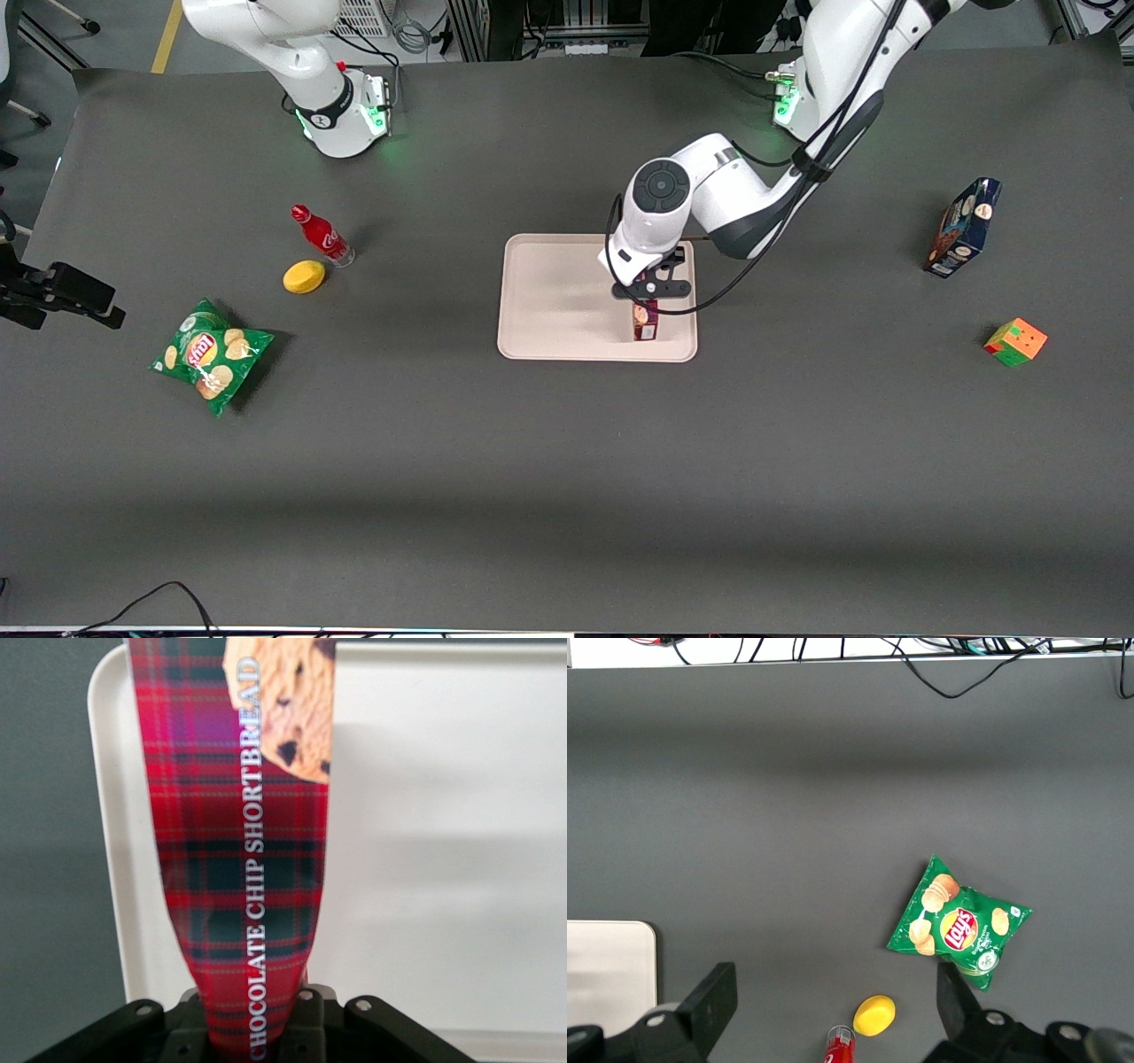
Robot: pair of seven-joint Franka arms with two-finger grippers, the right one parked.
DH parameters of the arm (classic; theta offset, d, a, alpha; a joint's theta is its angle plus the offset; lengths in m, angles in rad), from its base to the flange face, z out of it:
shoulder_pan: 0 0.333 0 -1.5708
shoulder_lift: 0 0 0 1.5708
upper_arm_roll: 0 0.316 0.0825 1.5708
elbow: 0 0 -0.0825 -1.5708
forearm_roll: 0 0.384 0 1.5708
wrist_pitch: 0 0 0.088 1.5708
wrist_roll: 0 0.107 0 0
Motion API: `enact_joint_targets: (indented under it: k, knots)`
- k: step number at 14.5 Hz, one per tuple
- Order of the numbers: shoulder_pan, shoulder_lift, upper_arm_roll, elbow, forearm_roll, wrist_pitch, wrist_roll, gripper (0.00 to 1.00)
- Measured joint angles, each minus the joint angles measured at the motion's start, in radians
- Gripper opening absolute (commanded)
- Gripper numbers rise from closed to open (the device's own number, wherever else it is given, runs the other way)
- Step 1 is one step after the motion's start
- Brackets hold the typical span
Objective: Place red cookie box on tray
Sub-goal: 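Lower the cookie box onto the tray and open the left gripper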
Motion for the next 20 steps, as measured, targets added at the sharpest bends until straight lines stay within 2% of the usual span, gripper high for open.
enact_joint_targets:
  k: [2,8,9,10,11,12,13,20]
  knots:
    - [0.001,0.011,0.004,-0.018,0.045,0.000,-0.008,0.02]
    - [0.005,0.042,0.066,-0.040,0.058,0.064,-0.009,0.03]
    - [0.008,0.051,0.070,-0.040,0.058,0.075,-0.009,0.09]
    - [0.010,0.052,0.067,-0.040,0.058,0.074,-0.009,0.26]
    - [0.010,0.052,0.067,-0.040,0.058,0.074,-0.009,0.61]
    - [0.010,0.052,0.067,-0.040,0.058,0.074,-0.009,0.73]
    - [0.010,0.053,0.068,-0.040,0.059,0.075,-0.009,1.00]
    - [0.012,0.073,0.088,-0.041,0.064,0.082,-0.008,1.00]
